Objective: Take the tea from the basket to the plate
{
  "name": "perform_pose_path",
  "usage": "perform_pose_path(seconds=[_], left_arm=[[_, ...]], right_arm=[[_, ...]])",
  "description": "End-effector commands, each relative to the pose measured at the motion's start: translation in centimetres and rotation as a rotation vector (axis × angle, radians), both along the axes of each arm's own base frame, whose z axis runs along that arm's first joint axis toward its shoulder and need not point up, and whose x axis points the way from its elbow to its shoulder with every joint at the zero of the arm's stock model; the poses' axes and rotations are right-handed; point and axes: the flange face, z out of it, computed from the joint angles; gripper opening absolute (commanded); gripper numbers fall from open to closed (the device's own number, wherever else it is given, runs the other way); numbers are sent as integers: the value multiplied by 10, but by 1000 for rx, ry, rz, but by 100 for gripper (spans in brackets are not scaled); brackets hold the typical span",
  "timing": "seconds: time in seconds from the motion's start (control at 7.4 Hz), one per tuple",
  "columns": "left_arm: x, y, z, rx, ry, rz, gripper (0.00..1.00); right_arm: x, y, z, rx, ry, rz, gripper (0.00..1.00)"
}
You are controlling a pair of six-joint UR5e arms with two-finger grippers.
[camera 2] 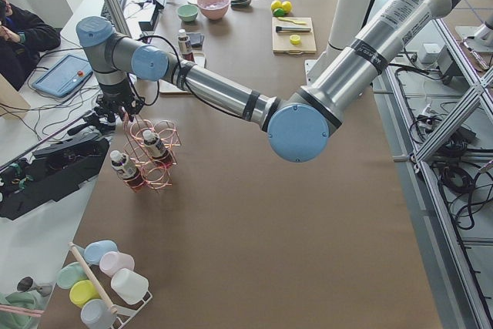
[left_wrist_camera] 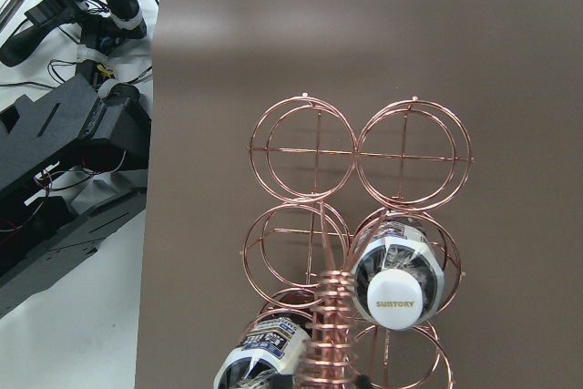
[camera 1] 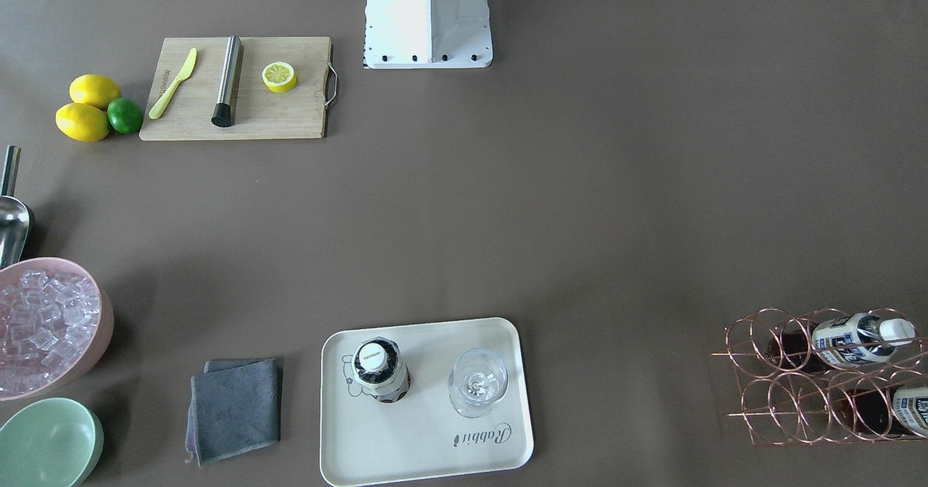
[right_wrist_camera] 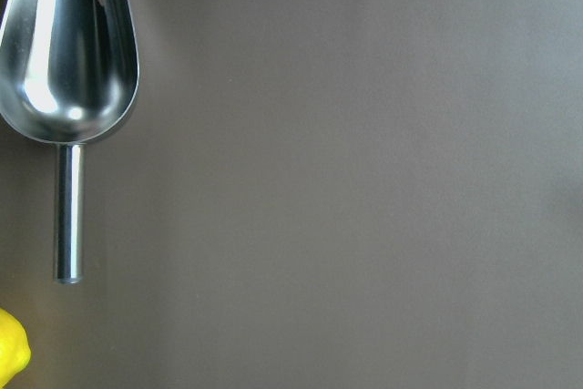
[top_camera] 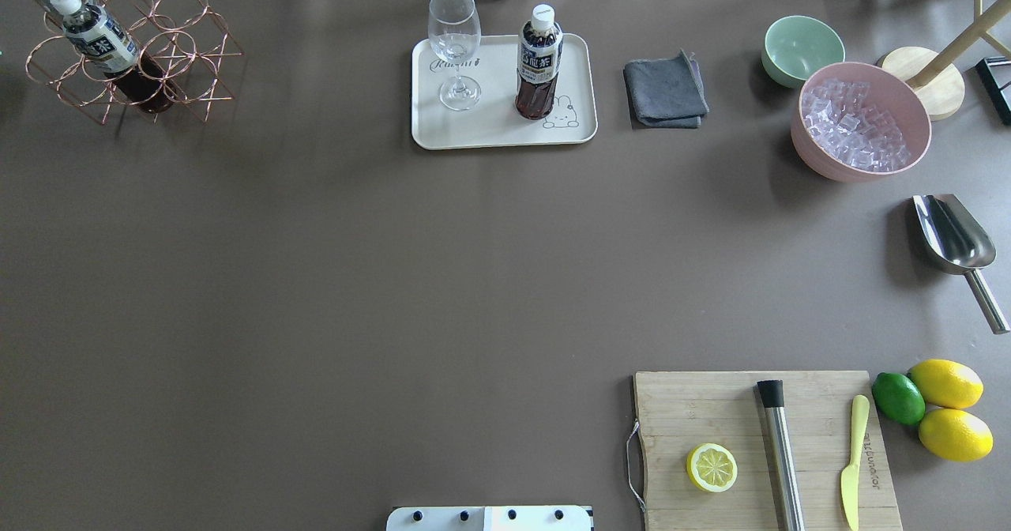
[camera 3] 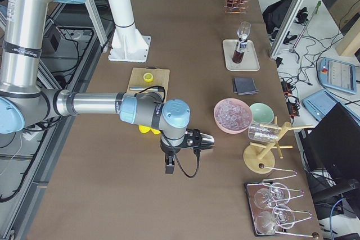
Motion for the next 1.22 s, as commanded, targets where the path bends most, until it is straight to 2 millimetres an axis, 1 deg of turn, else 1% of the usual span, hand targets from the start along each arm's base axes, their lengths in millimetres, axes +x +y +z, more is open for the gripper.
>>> perform_pose_path(seconds=[0.0, 0.14, 0.27, 0.54, 0.68, 0.81, 0.95, 1.08], left_arm=[[2, -6, 5, -6, -2, -1, 31], [2, -8, 5, 5, -2, -1, 66], [2, -9, 7, 14, -1, -1, 97], [3, -9, 6, 20, 1, 1, 97], [2, -10, 5, 22, 0, -1, 97], [2, -9, 4, 23, 2, -1, 97], [0, -7, 1, 28, 4, -4, 97], [-3, -1, -7, 25, 9, -23, 97]], right_arm=[[11, 0, 1, -1, -28, 35, 100], [9, 0, -3, 7, -57, 35, 100], [8, -1, -3, 12, -58, 32, 100], [5, -3, 0, 13, -54, 33, 100], [-2, -5, 3, 9, -47, 11, 100], [-15, -26, -10, 41, -41, -26, 100], [-23, -52, -25, 67, -25, -44, 100], [-23, -53, -24, 67, -19, -45, 100]])
